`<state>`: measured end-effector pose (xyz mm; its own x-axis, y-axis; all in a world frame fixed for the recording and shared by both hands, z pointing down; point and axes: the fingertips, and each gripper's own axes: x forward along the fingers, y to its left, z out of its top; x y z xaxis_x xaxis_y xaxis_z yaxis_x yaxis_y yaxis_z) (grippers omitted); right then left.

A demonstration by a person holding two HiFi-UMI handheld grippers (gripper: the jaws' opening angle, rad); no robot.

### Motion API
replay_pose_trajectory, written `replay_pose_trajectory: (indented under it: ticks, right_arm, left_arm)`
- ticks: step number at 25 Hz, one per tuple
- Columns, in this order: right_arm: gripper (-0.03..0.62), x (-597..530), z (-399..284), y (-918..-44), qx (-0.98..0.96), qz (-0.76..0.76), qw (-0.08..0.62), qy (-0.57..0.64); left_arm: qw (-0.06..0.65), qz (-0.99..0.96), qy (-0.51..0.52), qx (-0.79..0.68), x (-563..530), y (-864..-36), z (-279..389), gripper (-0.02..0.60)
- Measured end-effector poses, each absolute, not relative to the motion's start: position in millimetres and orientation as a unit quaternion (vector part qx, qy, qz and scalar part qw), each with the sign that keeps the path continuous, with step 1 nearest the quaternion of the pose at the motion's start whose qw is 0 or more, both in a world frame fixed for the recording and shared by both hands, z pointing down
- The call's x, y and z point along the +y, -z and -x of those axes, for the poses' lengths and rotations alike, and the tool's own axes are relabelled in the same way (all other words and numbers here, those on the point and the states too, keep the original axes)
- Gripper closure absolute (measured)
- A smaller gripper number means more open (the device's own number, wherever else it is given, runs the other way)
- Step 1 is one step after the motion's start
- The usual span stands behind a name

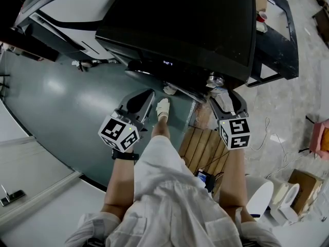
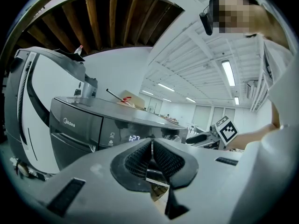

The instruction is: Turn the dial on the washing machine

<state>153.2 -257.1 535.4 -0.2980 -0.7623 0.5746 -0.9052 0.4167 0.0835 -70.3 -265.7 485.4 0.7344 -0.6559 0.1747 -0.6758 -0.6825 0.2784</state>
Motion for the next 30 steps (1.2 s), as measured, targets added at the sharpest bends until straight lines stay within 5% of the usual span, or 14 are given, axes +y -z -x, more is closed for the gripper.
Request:
replay_pose_trajectory:
  ticks: [23, 30]
  right_arm:
    - [0.390, -98.8, -216.4, -454.9, -0.805, -0.555, 0.155, -0.138]
    - [0.536, -37.0, -242.5, -406.1, -0.799, -0.584, 0.102, -0.096]
  left_arm:
    - [0.101, -0.913, -0.016, -0.396, -146.3, -401.2, 67.3, 0.565]
    - [0.071, -0.907, -0.003, -0.415, -96.0, -363.0, 75.5, 0.565]
